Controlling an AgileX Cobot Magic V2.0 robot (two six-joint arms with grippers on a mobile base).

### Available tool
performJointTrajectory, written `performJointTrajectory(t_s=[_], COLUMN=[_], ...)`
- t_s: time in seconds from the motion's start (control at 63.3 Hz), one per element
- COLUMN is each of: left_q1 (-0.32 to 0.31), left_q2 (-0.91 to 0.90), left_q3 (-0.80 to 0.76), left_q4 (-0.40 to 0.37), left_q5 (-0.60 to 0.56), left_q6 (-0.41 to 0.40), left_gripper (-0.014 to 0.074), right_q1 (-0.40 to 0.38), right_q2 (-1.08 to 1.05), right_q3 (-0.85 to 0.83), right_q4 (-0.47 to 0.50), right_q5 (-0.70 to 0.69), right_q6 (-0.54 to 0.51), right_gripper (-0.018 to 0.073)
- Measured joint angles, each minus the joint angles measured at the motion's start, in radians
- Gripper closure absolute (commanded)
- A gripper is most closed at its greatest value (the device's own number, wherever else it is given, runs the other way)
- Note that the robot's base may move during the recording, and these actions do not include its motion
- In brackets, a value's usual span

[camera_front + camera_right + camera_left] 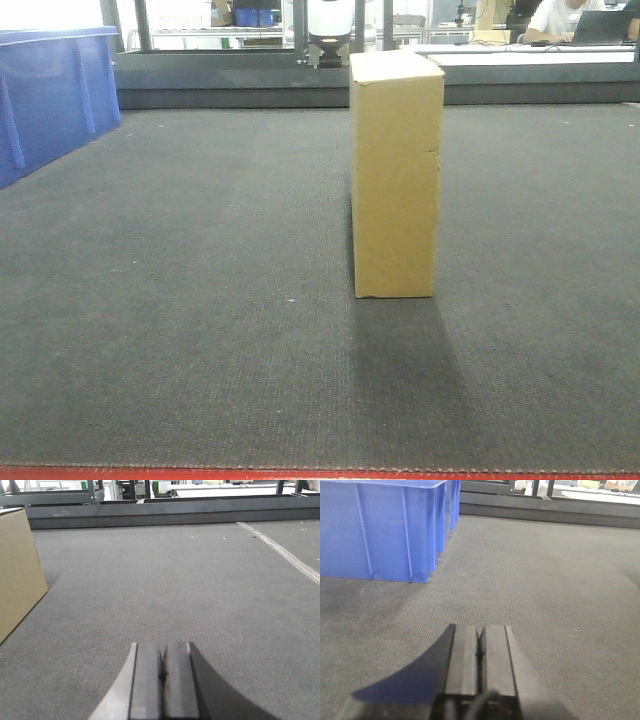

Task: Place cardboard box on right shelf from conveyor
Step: 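Reach the right gripper toward the upright tan cardboard box on the belt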

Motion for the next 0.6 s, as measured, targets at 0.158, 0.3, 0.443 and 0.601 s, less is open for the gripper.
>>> performJointTrajectory(t_s=[0.158,0.3,0.443,0.601], left_q1=[0.000,0.000,0.000,0.000], left_q2=[0.000,0.000,0.000,0.000], left_q3=[0.000,0.000,0.000,0.000], left_q4=[0.000,0.000,0.000,0.000], left_q5=[0.000,0.000,0.000,0.000], left_q6=[0.000,0.000,0.000,0.000], left_gripper=[0.0715,0.0715,0.0715,0.0715], right_q1=[0.000,0.000,0.000,0.000], right_q2=[0.000,0.000,0.000,0.000], right_q3=[0.000,0.000,0.000,0.000], right_q4=[0.000,0.000,0.000,0.000], right_q5=[0.000,0.000,0.000,0.000], right_q6=[0.000,0.000,0.000,0.000], right_gripper=[0.0503,0.0503,0.0503,0.0503])
